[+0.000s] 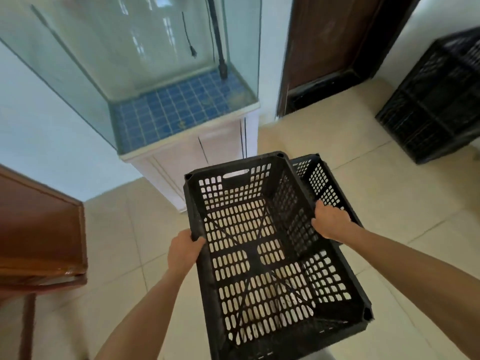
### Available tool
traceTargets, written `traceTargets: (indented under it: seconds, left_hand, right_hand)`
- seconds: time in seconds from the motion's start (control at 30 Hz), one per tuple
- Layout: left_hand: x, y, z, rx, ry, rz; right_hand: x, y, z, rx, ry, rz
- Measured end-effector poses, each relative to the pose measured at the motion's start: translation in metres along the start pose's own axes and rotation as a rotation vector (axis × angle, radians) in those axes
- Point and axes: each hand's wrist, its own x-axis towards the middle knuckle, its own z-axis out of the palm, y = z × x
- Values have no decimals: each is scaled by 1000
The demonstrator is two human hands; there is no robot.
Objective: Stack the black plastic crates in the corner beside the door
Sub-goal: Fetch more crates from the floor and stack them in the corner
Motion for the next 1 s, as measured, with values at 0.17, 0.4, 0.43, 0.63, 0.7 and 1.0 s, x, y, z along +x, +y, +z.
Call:
traceTargets:
  seconds: [0.17, 0.4, 0.43, 0.63, 0.7, 1.0]
  left_hand:
    - [-9, 83, -23, 78, -59, 166]
    - [-32, 217, -16, 88, -84, 338]
    - [-35, 236, -11, 89, -75, 371]
    - [-50, 355, 31, 175, 29, 552]
    - [-55, 394, 53, 193, 39, 596]
    - [-82, 576, 168, 291, 24, 756]
  right_hand:
    - [-38, 59, -60, 53, 80, 100]
    - [-95, 155, -114, 139, 262, 258]
    - [-102, 169, -120, 151, 286, 271]
    - [-124, 271, -152, 199, 383, 345]
    - [-125, 309, -160, 216, 382, 368]
    - [-110, 502, -187, 290, 369, 457]
